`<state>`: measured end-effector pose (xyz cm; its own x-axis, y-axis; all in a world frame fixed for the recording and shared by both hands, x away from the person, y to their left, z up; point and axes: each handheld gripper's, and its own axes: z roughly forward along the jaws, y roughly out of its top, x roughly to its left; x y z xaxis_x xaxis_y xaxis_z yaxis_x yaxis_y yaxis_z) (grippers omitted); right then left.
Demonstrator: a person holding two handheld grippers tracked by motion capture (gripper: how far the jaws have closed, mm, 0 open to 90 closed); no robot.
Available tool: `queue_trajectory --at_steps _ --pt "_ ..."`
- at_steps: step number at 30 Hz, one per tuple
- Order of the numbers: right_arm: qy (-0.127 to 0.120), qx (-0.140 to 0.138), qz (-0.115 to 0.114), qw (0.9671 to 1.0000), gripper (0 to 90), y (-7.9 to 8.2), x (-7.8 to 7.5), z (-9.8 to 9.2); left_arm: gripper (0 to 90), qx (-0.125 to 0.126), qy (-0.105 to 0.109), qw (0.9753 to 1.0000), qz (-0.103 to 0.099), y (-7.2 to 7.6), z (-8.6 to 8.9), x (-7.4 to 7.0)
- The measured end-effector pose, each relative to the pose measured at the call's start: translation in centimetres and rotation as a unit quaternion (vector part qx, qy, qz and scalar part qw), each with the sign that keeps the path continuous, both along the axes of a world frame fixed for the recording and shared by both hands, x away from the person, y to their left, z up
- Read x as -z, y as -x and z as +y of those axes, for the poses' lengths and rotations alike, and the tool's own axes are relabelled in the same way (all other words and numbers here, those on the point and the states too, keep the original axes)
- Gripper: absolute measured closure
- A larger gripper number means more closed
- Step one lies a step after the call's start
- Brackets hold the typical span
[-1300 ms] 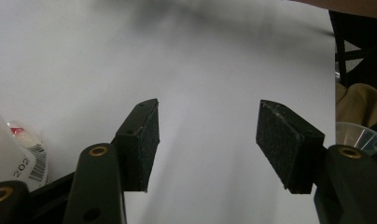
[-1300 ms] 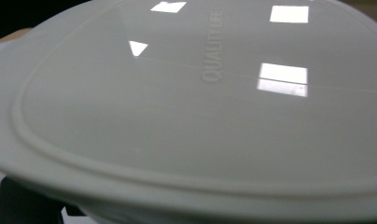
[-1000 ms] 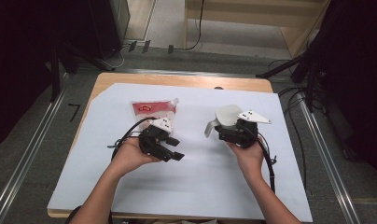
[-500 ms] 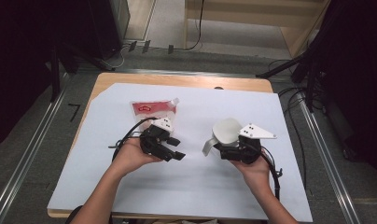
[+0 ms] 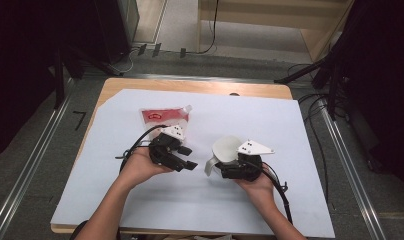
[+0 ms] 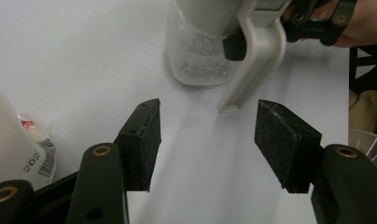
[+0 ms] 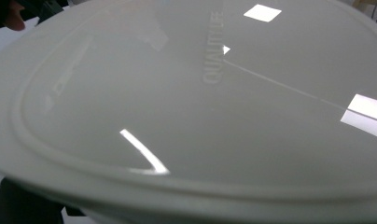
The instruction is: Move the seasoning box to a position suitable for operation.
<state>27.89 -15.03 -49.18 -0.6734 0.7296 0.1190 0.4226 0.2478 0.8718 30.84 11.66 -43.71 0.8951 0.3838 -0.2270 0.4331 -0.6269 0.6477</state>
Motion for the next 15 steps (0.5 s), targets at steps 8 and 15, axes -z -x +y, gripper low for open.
queue_trajectory --at_steps 8,15 --pt "0.008 0.004 -0.006 0.9999 12.6 -0.79 0.88 -0.03 41.9 0.003 -0.002 1.0000 -0.001 0.09 -0.30 0.16" --pt "0.005 0.005 0.017 0.9998 10.5 -0.84 0.85 -0.17 41.6 0.009 -0.002 0.9999 -0.004 0.16 -0.47 0.17"
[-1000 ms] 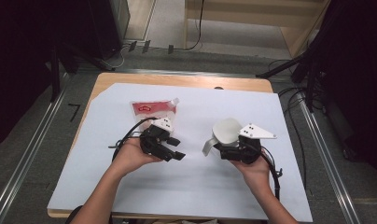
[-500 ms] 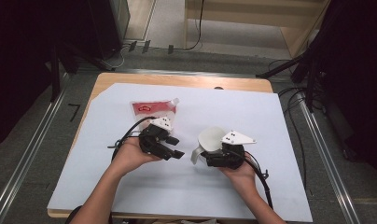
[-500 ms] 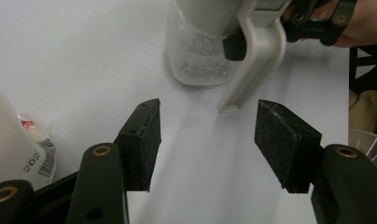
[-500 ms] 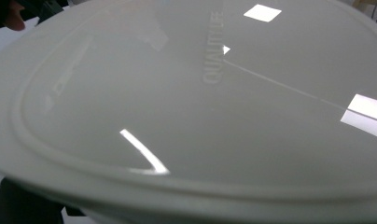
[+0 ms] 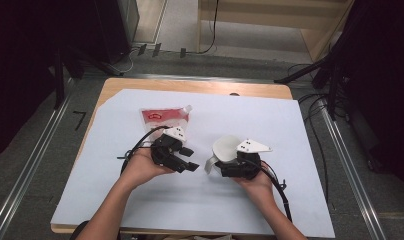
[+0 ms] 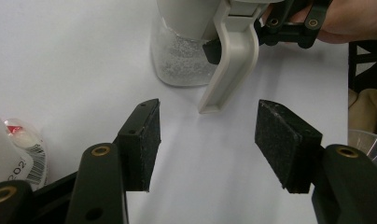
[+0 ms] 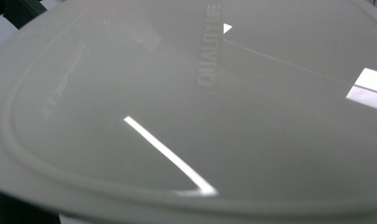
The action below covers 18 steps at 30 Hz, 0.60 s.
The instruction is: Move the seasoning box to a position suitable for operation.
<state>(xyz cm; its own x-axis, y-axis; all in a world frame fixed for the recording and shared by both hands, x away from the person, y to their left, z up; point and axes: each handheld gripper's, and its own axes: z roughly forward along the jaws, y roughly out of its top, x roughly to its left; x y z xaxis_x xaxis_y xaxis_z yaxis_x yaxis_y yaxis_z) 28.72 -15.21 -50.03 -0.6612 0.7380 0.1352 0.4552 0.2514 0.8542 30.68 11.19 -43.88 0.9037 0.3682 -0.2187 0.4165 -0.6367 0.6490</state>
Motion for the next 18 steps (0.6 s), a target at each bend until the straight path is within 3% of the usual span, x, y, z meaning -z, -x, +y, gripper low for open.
queue_trajectory --at_steps 1,6,9,13,18 --pt "-0.003 0.004 0.015 0.9999 2.4 -0.1 0.0 -0.1 41.6 0.001 0.001 1.0000 0.001 0.0 0.0 0.0" --pt "-0.004 0.005 0.033 0.9994 1.9 0.1 -0.4 -0.5 42.7 0.000 0.002 1.0000 -0.002 0.0 0.1 0.0" --pt "0.019 0.000 0.036 0.9992 2.0 0.6 -1.1 -1.0 44.9 -0.001 0.007 1.0000 0.002 -0.2 0.1 0.0" --pt "0.013 -0.030 0.048 0.9983 5.0 1.8 -2.2 -2.7 47.1 0.000 -0.001 1.0000 0.001 -0.1 0.0 0.0" --pt "0.011 -0.032 0.055 0.9979 5.0 2.4 -2.8 -3.9 48.4 -0.006 0.001 0.9999 0.012 0.0 0.3 -0.3"
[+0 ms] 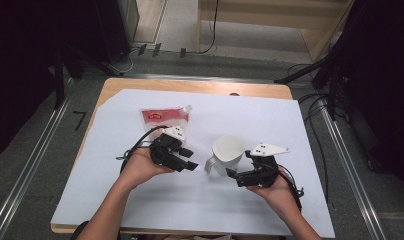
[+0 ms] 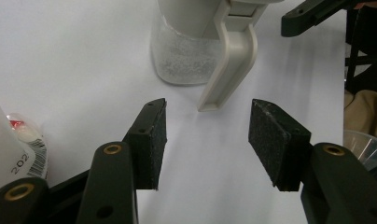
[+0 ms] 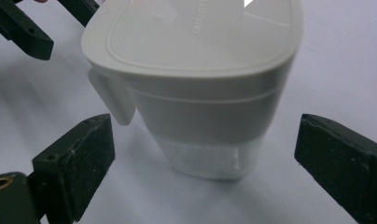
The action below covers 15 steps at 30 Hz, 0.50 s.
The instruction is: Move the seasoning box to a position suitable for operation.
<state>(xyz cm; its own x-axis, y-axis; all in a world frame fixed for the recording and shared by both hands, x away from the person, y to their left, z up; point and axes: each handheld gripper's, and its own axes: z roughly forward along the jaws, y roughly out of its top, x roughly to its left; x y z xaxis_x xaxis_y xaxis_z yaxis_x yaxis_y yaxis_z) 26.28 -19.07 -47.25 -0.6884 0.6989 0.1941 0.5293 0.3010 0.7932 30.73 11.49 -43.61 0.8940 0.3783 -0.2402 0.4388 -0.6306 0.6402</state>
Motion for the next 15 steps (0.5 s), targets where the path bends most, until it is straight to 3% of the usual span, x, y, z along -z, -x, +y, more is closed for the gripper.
queue_trajectory --at_steps 2,3,6,7,8,9,11,12,15 --pt "-0.004 -0.003 0.002 1.0000 5.8 0.3 -0.3 -0.6 48.5 0.003 -0.004 1.0000 0.003 -0.1 -0.1 -0.2" --pt "-0.004 0.003 0.000 1.0000 13.5 0.5 -0.6 -1.1 50.8 0.007 -0.002 0.9999 0.011 -0.3 -0.2 -0.4" --pt "-0.010 0.003 -0.008 0.9999 17.1 0.7 -0.9 -1.6 53.9 0.014 -0.003 0.9999 0.007 -0.6 -0.4 -0.6" --pt "-0.012 0.003 -0.008 0.9999 21.2 0.7 -1.0 -1.9 59.7 0.021 0.006 0.9997 0.009 -0.7 -0.4 -0.7" --pt "-0.021 0.003 0.000 0.9998 26.5 0.6 -1.1 -2.4 71.5 0.020 0.012 0.9997 0.005 -0.7 -0.4 -0.7" --pt "-0.021 0.003 0.000 0.9998 26.5 0.6 -1.1 -2.4 71.5 0.017 0.005 0.9998 0.001 -0.7 -0.5 -0.8" --pt "-0.018 0.000 0.004 0.9998 38.4 0.6 -1.1 -2.8 81.9 0.024 0.006 0.9997 0.008 -0.7 -0.6 -0.7" --pt "-0.012 -0.007 0.008 0.9999 50.9 0.8 -1.2 -3.0 90.0 0.025 0.002 0.9996 0.011 -0.7 -0.8 -0.3" --pt "-0.003 -0.011 0.005 0.9999 61.5 1.0 -1.2 -3.3 90.0 0.019 0.003 0.9997 0.012 -0.8 -0.8 0.1"
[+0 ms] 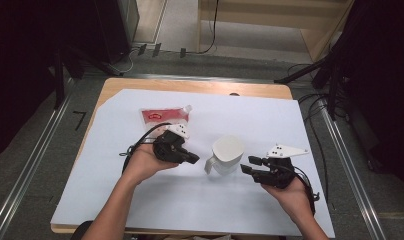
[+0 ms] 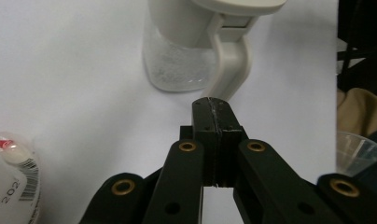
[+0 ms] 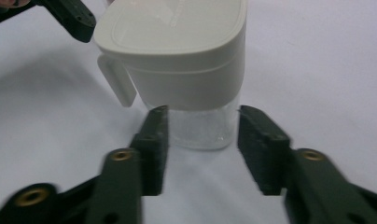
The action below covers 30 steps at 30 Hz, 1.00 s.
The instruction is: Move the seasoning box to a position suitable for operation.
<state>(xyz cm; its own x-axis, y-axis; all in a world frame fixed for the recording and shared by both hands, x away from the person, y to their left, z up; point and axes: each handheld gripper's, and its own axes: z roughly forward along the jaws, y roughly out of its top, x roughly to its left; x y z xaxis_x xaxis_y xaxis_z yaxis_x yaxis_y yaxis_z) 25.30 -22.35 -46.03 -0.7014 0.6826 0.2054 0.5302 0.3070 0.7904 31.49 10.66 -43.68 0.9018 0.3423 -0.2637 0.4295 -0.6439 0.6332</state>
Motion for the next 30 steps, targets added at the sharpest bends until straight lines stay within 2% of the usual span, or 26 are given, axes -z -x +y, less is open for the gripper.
queue_trajectory --at_steps 2,4,5,6,7,8,10,13,14,16,19,22,24,27,28,30 --pt "0.001 -0.001 -0.001 1.0000 72.6 0.2 0.0 -0.2 90.0 0.006 0.003 1.0000 0.003 -0.2 0.0 0.4" --pt "0.009 0.002 -0.005 0.9999 83.2 0.5 0.1 -0.1 90.0 0.008 -0.012 0.9999 0.004 -0.3 -0.6 0.7" --pt "0.009 0.002 -0.005 0.9999 83.2 0.5 0.1 -0.1 90.0 0.008 -0.012 0.9999 0.004 -0.3 -0.6 0.7" --pt "0.007 0.003 -0.005 1.0000 85.7 0.5 0.2 -0.1 90.0 0.007 -0.002 1.0000 0.004 -0.3 -0.8 0.8" --pt "0.005 -0.002 0.001 1.0000 90.0 0.5 0.5 0.0 90.0 0.007 0.000 1.0000 -0.002 -0.3 -0.9 0.8" --pt "0.008 -0.003 0.009 0.9999 90.0 0.5 0.9 0.4 90.0 0.005 0.002 1.0000 -0.003 -0.4 -1.1 0.8" --pt "0.013 -0.005 0.012 0.9998 90.0 0.5 1.0 0.9 90.0 -0.002 0.006 1.0000 -0.008 -0.3 -1.2 0.8" --pt "0.008 -0.003 0.008 0.9999 90.0 0.4 1.1 1.2 90.0 -0.005 0.009 0.9999 -0.006 -0.3 -1.3 0.9" --pt "0.000 -0.002 0.007 1.0000 90.0 0.4 1.0 1.3 90.0 0.002 0.005 1.0000 -0.006 -0.2 -1.6 1.0" --pt "0.001 -0.002 0.003 1.0000 90.0 0.4 1.0 1.4 90.0 0.008 0.005 0.9999 -0.006 -0.2 -1.7 1.0" --pt "0.001 0.001 0.010 0.9999 90.0 0.3 1.1 1.5 90.0 0.003 0.007 0.9999 -0.007 -0.3 -2.0 1.2" --pt "-0.005 0.005 0.015 0.9999 90.0 0.2 1.1 1.5 90.0 0.004 -0.005 0.9999 -0.008 -0.5 -2.1 1.4" --pt "-0.012 0.006 0.014 0.9998 90.0 0.1 1.0 1.5 90.0 0.002 -0.006 1.0000 -0.003 -0.6 -2.3 1.6" --pt "-0.015 0.012 0.024 0.9995 90.0 -0.2 0.8 1.4 90.0 -0.008 -0.009 0.9999 -0.005 -0.6 -2.6 1.7" --pt "-0.016 0.012 0.018 0.9996 90.0 -0.3 0.8 1.4 90.0 -0.007 -0.001 1.0000 -0.005 -0.6 -2.7 1.8" --pt "-0.018 0.012 0.018 0.9996 90.0 -0.5 0.7 1.5 90.0 -0.006 -0.006 0.9999 -0.010 -0.5 -2.8 1.8"
